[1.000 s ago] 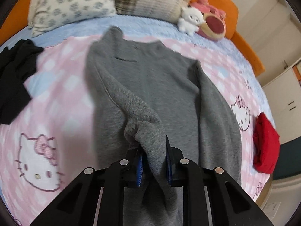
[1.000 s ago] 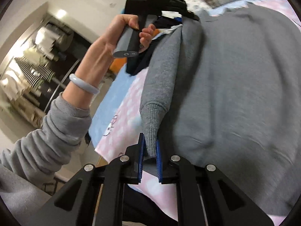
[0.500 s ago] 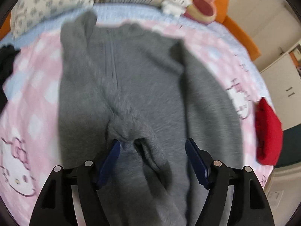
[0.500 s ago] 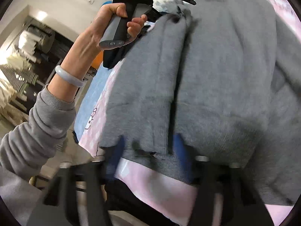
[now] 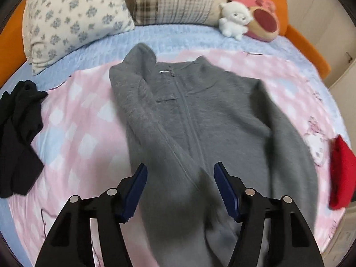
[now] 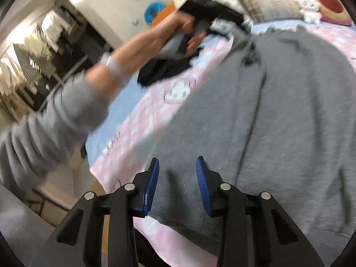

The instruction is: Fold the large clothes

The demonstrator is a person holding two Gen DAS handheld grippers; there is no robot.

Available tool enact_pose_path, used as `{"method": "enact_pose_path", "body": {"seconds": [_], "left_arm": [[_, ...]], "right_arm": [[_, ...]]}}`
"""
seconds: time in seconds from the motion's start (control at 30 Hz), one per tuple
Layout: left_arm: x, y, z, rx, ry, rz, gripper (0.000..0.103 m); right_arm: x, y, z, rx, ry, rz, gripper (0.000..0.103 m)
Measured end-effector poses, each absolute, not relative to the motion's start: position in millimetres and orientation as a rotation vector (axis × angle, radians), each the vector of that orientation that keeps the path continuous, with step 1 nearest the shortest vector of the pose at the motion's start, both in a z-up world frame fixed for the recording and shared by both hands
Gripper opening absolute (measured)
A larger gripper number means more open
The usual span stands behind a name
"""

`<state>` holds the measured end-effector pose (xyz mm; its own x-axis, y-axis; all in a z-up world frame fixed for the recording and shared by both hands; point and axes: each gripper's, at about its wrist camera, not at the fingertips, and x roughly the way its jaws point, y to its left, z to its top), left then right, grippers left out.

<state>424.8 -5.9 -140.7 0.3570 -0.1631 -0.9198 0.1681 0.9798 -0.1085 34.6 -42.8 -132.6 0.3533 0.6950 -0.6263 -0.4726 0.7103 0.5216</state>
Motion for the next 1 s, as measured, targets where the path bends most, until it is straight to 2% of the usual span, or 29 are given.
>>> {"method": "enact_pose_path", "body": {"seconds": [0.17,0.3,0.33,0.4,0.47,0.6,0.63,0.67,0.73,0.9,1.0], "left_arm": [[469.1,2.6,-182.4,0.010,1.227,-0.113,0.066],[488.5,11.1,-198.0,-0.012,1.224,-0.081,0.074],[488.7,11.8,-196.7,-0.008,1.223,-0.086,0.073],[481.4,11.4,-185.8,0.001,1.207,-0.126,0.073],[466.4,16.0,-165.2,0.002,1.166,-0.158,0.073],[401.3,29.3,-112.4,-0.008,1.090,-0.240,0.074],[374.3,28.5,-100.9,0.000,1.078,-0.283,0.074],[350.0,27.5,-94.8,0.007,1.063,-0.311,0.075],[301.8,21.5,-90.1,0.032,1.045,-0.353,0.077],[206.3,15.8,-100.3,-0.091,1.027,-0.462,0.077],[166.8,-4.1,-100.9,-0.124,0.983,-0.583,0.077]], "right_arm": [[34.1,-20.6,-169.6,0.223,1.053,0.799,0.034],[33.7,-18.5,-164.7,0.195,1.045,0.814,0.035],[35.5,-22.6,-159.5,0.222,1.055,0.833,0.037],[42.4,-37.8,-142.5,0.258,1.038,0.858,0.047],[56.0,-53.1,-109.1,0.250,0.962,0.866,0.055],[124.7,-75.2,-59.8,0.218,0.862,0.787,0.052],[144.8,-78.2,-58.3,0.239,0.867,0.775,0.048],[167.5,-81.9,-57.6,0.259,0.882,0.750,0.038],[215.7,-81.7,-65.0,0.303,0.931,0.703,0.034],[290.6,-65.5,-96.2,0.337,1.065,0.642,0.034],[307.9,-50.9,-116.3,0.287,1.130,0.583,0.035]]}}
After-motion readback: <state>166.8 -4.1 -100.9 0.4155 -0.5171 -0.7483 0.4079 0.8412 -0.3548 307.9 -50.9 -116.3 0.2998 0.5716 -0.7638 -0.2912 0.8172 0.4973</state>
